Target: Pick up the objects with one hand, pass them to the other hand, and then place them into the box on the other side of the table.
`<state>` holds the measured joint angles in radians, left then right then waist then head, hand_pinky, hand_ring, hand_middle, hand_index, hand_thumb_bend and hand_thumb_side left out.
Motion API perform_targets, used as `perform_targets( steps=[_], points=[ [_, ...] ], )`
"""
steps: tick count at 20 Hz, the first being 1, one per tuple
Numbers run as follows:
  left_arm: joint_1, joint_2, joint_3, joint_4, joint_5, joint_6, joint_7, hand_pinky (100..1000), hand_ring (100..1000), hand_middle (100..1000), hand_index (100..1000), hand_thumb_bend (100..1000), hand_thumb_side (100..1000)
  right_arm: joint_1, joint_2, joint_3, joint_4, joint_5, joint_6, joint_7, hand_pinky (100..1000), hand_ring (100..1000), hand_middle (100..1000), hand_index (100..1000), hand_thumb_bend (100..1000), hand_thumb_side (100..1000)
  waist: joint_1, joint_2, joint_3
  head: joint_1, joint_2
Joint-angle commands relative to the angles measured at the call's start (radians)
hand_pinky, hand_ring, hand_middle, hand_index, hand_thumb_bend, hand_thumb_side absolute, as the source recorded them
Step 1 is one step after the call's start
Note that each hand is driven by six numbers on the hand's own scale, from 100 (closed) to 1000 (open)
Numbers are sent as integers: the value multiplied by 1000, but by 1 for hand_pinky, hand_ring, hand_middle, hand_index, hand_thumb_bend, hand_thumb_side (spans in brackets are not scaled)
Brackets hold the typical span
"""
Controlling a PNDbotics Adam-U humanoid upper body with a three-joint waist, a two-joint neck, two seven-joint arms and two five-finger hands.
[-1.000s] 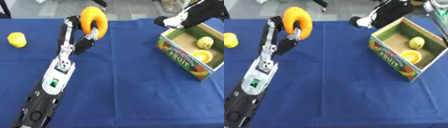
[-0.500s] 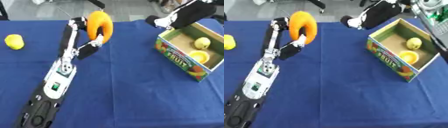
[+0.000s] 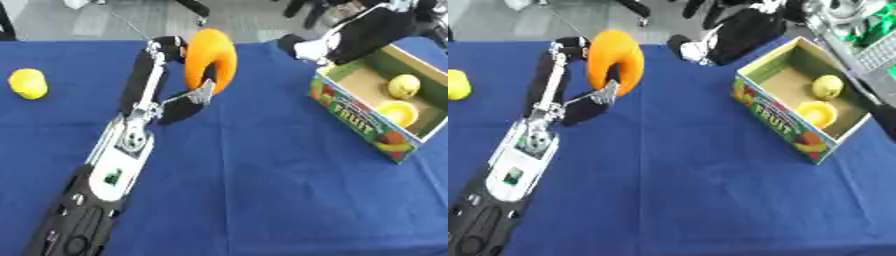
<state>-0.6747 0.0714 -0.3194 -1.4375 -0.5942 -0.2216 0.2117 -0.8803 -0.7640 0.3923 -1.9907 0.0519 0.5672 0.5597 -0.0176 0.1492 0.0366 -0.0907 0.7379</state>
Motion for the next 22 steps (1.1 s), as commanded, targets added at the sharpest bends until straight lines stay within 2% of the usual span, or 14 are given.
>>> perform_targets(
  steps=[1, 8, 14, 22],
  points=[
    [-26, -6, -6, -22, 5, -23, -17, 608, 492, 454, 379, 100, 223, -20, -9, -2, -9, -25, 13, 29, 701, 810, 879, 871, 224, 181, -13, -13, 1, -8, 10],
    [-33, -8, -21, -32, -13, -53, -47, 608, 495, 457, 381, 100, 194, -21, 0, 10, -9, -52, 4, 70, 737, 889, 913, 891, 292, 222, -11, -10, 3, -24, 31],
    [-36, -13, -31, -36, -26, -64, -53, 608, 496, 458, 382, 100, 185, -22, 7, 14, -9, -47, -12, 86, 751, 906, 920, 898, 336, 254, -11, -5, 5, -23, 32],
    [-37, -16, -43, -54, -55, -85, -58, 608, 499, 460, 384, 100, 169, -18, 10, 19, -9, -29, -26, 89, 758, 909, 918, 896, 342, 267, -13, -1, 11, -27, 29]
  ],
)
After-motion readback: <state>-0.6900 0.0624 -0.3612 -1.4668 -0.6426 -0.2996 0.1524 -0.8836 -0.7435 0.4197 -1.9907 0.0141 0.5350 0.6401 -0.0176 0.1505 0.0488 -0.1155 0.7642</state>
